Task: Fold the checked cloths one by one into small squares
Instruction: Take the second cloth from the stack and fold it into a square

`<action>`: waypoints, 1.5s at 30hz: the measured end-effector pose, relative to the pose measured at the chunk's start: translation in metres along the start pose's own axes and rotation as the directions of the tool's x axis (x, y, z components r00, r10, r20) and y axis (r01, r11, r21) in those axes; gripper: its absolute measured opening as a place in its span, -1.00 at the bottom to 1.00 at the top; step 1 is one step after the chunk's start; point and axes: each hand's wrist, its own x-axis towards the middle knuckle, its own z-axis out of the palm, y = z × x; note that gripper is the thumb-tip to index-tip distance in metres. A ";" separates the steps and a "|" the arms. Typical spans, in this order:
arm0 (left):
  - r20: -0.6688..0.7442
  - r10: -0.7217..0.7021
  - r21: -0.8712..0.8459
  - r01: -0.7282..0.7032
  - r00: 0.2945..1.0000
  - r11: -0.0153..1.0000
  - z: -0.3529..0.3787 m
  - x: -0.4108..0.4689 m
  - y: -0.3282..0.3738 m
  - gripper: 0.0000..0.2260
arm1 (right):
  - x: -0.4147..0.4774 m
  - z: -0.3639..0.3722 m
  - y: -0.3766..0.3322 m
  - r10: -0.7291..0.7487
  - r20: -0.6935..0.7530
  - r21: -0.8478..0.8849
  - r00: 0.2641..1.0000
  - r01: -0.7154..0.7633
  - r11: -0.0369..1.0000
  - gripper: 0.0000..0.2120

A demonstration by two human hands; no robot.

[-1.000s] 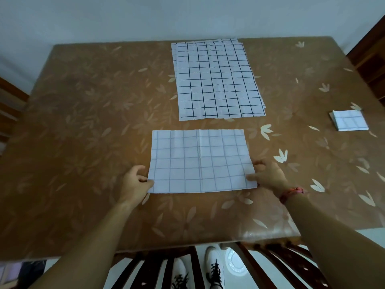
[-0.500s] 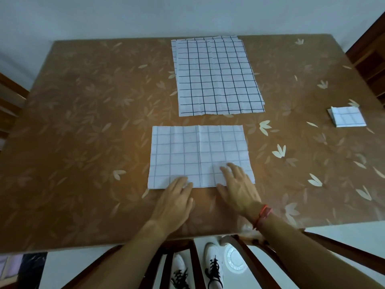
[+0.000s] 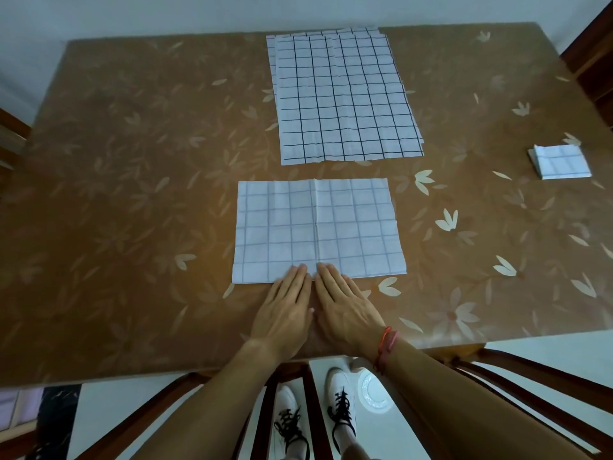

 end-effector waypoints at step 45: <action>0.050 -0.272 -0.103 0.276 0.961 0.956 -0.038 -0.023 -0.015 -0.45 | -0.032 -0.040 0.075 0.400 -0.028 0.084 0.916 -0.397 0.914 -0.51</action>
